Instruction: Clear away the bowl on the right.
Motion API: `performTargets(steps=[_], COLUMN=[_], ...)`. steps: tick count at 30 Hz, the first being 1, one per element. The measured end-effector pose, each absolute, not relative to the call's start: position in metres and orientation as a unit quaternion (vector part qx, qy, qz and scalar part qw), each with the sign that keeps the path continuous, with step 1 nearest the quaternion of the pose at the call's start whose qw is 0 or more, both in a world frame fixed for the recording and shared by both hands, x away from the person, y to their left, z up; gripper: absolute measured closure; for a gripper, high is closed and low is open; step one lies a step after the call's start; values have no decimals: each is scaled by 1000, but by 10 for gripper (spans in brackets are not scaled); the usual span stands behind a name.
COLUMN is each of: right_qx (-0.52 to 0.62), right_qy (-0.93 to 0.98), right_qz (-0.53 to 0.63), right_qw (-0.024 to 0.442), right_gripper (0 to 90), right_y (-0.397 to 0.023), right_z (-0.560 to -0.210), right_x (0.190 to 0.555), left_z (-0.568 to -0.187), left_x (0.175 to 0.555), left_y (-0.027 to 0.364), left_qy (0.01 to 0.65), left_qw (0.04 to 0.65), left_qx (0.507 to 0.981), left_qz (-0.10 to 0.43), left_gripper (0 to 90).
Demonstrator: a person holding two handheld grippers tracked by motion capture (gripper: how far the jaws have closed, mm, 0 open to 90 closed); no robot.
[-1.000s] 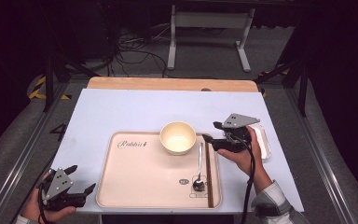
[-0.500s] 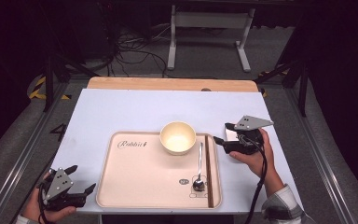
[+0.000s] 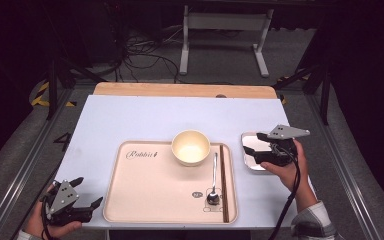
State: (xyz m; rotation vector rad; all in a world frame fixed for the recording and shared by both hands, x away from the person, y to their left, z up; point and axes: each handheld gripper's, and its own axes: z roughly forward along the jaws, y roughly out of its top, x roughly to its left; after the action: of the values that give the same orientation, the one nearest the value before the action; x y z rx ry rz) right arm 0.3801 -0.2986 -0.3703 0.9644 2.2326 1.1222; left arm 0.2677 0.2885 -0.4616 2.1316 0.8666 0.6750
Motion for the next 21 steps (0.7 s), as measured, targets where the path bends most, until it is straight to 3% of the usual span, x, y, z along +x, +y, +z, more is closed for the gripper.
performTargets(steps=[21], right_qx=[416], right_qy=[793], right_qz=[372], right_qw=[243], right_gripper=[291], right_y=[-340], right_z=[-387], right_x=[388], left_z=[-462], left_x=[268], left_y=[288], left_qy=[333], left_qw=[355], left_qx=[833], left_qz=[262], left_gripper=[130])
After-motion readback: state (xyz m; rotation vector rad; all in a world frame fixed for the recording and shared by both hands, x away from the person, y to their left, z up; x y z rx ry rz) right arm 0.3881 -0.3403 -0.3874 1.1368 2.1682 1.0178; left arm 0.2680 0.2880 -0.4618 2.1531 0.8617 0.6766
